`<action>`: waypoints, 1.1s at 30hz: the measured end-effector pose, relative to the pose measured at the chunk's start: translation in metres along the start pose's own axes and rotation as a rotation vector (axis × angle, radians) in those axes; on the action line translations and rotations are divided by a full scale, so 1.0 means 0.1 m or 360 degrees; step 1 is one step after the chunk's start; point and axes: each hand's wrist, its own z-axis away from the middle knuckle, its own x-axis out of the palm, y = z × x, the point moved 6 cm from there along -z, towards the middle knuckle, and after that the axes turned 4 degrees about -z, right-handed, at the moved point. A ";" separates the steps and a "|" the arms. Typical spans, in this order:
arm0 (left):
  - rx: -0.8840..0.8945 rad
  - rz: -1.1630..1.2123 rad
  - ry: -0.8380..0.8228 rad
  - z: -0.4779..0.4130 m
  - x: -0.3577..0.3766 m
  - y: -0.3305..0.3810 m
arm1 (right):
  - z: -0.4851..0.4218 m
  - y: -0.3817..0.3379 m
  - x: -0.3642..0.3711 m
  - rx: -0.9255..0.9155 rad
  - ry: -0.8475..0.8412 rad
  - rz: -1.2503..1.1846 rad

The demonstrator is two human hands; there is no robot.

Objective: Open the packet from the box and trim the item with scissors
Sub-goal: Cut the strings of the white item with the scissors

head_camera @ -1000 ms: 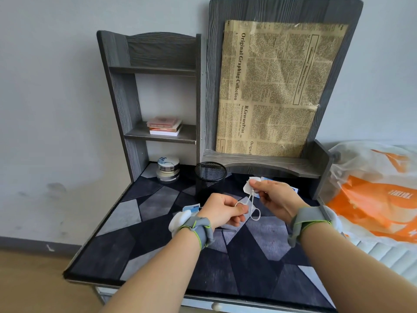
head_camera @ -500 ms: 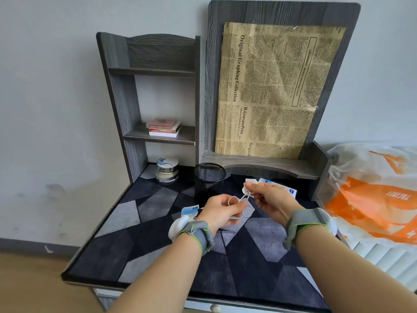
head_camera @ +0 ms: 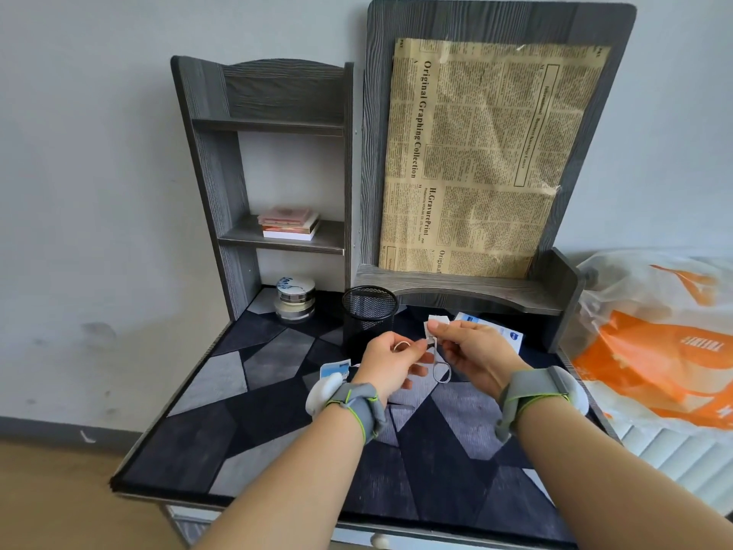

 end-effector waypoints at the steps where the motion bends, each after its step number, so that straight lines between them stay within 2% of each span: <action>1: -0.0045 0.0002 -0.0012 0.01 0.01 -0.01 | 0.00 0.01 0.00 0.0000 0.0004 0.0001; 4: -0.0167 0.0237 -0.0138 0.05 0.08 -0.04 | 0.00 0.03 -0.01 -0.0001 0.0018 0.0015; 7: -0.0156 0.0387 -0.0221 0.06 0.11 0.00 | 0.00 0.02 -0.03 0.0005 0.0046 -0.0006; 11: -0.0122 0.0357 -0.0216 0.05 0.10 0.04 | -0.02 0.01 -0.04 0.0003 0.0097 -0.0056; 16: -0.0113 0.0282 -0.0208 0.01 0.06 -0.01 | 0.03 0.06 -0.01 0.0039 0.0015 0.0115; 19: -0.0112 0.0291 -0.0232 0.02 0.08 -0.02 | 0.03 0.02 -0.01 0.0077 0.0009 0.0083; 29: -0.0131 0.0259 -0.0217 0.04 0.03 -0.09 | 0.00 -0.08 -0.16 -0.0092 0.0391 -0.0183; 33: -0.0208 0.0420 -0.0162 0.04 -0.03 -0.14 | 0.01 -0.10 -0.20 -0.0064 0.0324 -0.0058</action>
